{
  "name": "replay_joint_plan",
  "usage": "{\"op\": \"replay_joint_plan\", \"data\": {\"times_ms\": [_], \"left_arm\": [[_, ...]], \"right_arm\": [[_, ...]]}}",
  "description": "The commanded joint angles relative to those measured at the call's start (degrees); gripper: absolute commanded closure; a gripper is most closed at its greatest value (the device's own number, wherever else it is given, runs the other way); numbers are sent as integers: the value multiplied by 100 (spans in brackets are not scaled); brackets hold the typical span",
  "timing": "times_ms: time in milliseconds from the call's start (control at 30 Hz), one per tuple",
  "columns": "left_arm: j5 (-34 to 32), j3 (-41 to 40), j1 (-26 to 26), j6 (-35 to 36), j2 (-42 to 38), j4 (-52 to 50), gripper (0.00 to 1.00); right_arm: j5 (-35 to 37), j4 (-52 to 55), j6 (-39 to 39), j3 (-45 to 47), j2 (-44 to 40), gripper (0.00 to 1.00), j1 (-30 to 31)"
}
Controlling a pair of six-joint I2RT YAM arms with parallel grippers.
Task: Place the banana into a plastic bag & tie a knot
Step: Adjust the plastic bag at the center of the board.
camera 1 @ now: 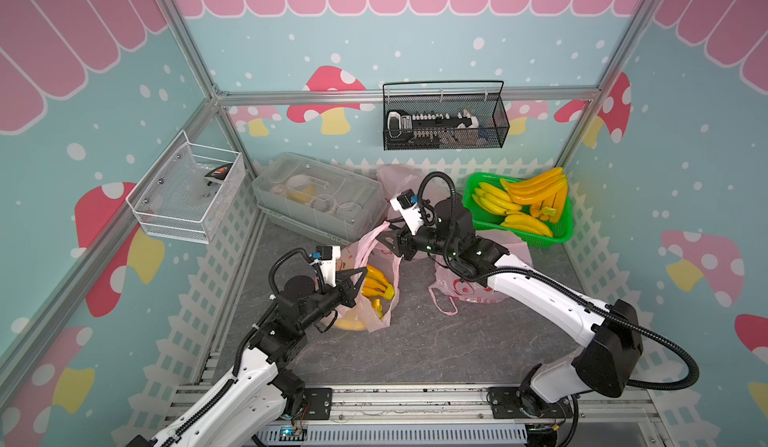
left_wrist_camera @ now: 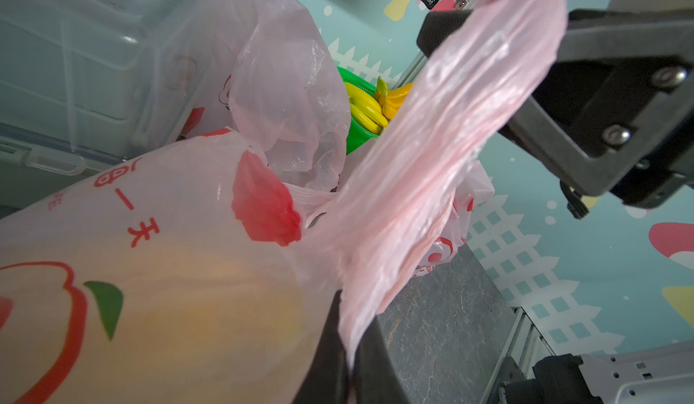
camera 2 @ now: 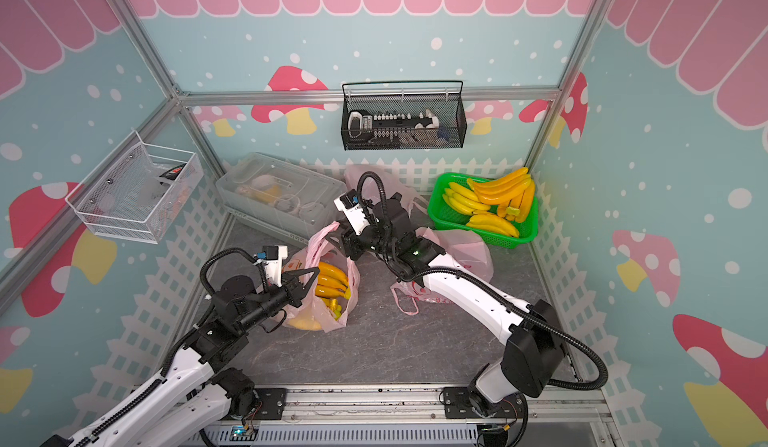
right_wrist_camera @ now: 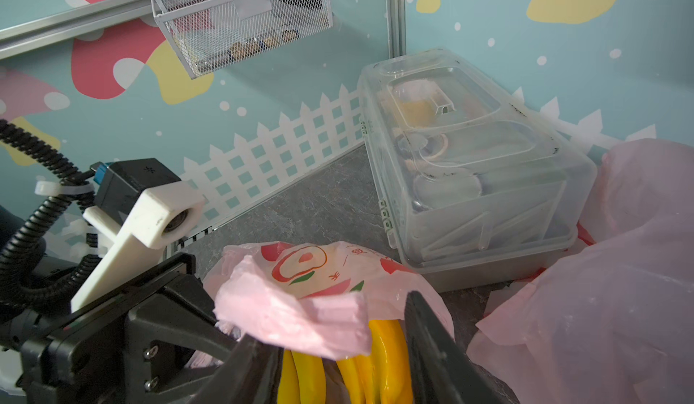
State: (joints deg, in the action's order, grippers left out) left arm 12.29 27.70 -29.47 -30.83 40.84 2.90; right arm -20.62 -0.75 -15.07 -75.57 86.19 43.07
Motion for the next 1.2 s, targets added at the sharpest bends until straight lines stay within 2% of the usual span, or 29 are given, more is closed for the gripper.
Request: {"op": "replay_joint_plan", "data": {"times_ms": [0,100,267,433,467,533,567,633,733,833,900,933,967,1167], "left_arm": [[106,18,-64,80,52,110,100],[120,62,-101,98,110,69,100],[21,108,-119,108,117,-73,100],[-311,316,-123,155,63,-569,98],[-489,438,-124,156,33,-826,92],[-904,756,-120,178,-69,-1452,62],[-1112,950,-120,252,-163,-1765,53],[-1576,1241,-118,367,-372,-2168,39],[-1901,1626,-118,686,-734,-2481,22],[-1781,1962,-120,1090,-818,-2442,17],[-1376,2161,-133,1313,-602,-2200,15],[-1186,2281,-162,1381,-437,-2116,10],[-1071,2403,-238,1468,-226,-2024,1],[-1537,2708,-1107,2412,600,-1546,2]], "right_arm": [[-235,-335,-81,-188,10,54,-12],[-95,-233,-51,-248,12,62,-18],[141,-148,-5,-190,-134,80,-14],[405,335,109,-424,-176,96,0],[437,449,175,-492,-174,99,21],[615,708,332,-638,-194,100,98],[719,884,461,-744,-189,100,157],[1015,1289,732,-964,-173,100,289],[1385,1843,1057,-1296,-106,100,433],[1503,2226,1274,-1462,-42,100,529],[1641,2328,1450,-1463,-75,100,650],[1667,2347,1492,-1461,-86,100,695],[1667,2353,1509,-1462,-109,100,726],[1396,2284,1413,-1437,-371,100,773]]}}
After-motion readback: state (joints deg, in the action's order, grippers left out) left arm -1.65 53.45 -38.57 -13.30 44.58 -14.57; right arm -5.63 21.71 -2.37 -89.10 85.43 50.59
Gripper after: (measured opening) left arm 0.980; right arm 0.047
